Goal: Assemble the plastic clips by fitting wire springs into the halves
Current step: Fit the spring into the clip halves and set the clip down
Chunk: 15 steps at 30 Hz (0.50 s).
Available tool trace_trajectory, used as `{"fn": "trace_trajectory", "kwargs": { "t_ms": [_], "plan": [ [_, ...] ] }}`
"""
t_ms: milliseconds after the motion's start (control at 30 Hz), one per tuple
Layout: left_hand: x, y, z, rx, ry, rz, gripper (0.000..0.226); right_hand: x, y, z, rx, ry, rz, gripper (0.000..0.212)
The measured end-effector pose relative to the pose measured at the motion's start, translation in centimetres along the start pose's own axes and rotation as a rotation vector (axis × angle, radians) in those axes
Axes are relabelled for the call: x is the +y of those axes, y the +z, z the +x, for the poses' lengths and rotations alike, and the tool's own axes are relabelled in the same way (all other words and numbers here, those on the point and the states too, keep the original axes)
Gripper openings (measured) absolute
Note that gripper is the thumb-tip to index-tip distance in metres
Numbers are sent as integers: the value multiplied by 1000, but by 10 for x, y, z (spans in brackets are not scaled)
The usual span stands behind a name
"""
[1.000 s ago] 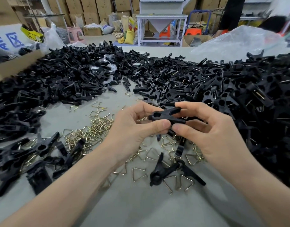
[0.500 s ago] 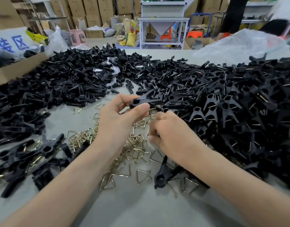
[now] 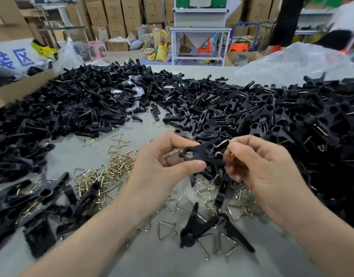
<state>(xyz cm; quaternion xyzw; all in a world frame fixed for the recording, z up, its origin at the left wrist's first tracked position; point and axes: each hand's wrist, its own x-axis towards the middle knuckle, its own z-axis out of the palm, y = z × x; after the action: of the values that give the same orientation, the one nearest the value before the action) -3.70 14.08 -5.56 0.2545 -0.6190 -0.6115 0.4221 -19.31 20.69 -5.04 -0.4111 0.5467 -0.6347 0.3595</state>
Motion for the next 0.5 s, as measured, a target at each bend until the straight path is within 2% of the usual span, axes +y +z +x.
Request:
{"fn": "trace_trajectory", "kwargs": {
  "t_ms": [267,500],
  "plan": [
    [1,2,0,-21,-2,-8,25,4,3,-1,-49,42,-26,34],
    [3,0,1,-34,-27,40,25,3,1,-1,-76,67,-103,25]
  ]
}}
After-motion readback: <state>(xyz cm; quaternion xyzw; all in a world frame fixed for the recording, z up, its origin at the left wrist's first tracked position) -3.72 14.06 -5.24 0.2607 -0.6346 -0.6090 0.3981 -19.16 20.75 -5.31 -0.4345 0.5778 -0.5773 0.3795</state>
